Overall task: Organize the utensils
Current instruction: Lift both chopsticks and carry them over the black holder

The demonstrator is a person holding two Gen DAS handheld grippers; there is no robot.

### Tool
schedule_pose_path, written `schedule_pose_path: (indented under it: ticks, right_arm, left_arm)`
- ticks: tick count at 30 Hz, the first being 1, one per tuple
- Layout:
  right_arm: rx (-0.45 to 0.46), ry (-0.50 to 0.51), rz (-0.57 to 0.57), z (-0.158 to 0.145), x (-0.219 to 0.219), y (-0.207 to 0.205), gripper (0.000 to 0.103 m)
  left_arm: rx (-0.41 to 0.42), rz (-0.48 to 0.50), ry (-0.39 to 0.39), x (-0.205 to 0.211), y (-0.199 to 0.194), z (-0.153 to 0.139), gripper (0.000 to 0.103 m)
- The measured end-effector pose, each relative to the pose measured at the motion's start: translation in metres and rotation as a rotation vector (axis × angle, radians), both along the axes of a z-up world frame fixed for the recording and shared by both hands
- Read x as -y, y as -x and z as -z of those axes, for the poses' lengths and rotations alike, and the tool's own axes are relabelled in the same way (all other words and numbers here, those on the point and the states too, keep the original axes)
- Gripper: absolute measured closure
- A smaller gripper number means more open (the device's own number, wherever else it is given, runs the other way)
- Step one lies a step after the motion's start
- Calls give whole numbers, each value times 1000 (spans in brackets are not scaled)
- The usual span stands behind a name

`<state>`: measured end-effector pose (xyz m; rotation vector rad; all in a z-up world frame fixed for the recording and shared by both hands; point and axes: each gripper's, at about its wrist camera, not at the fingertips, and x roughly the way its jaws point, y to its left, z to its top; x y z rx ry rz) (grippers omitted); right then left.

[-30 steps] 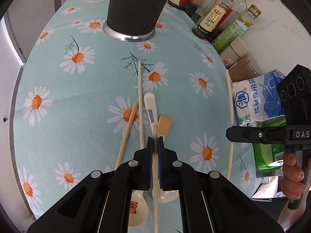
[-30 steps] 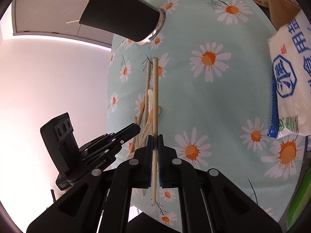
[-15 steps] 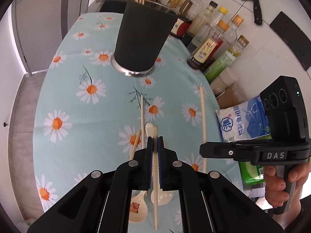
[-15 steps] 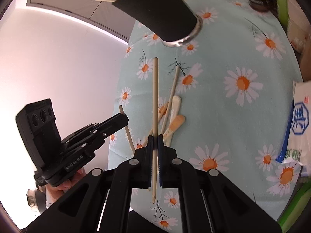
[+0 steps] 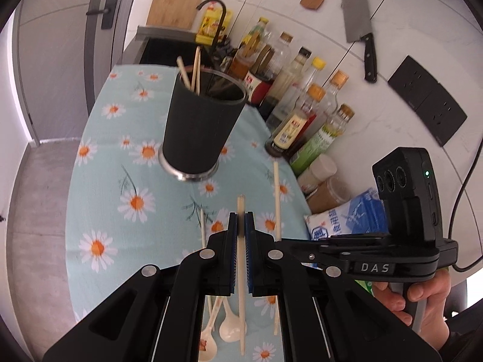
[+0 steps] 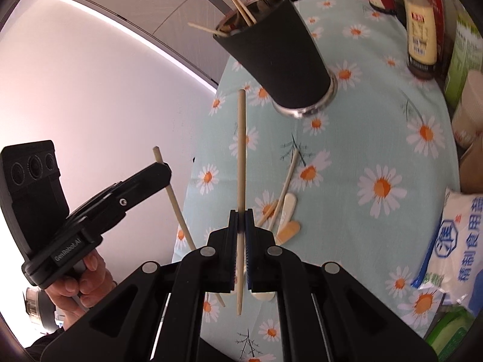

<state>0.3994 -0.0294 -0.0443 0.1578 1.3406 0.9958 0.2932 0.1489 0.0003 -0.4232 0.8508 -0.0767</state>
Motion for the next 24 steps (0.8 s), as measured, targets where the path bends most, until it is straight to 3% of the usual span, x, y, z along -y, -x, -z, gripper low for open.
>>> schedule_pose_path:
  ticks: [6, 17, 24]
  right_arm:
    - [157, -37, 52, -34, -3, -15, 97]
    - [344, -127, 149, -74, -20, -46, 97]
    - [445, -144, 163, -99, -35, -68, 97]
  left_arm:
    - [98, -19, -37, -11, -12, -34, 99]
    - [310, -58, -52, -31, -38, -88, 99]
    - [391, -61, -95, -37, -66, -109, 99]
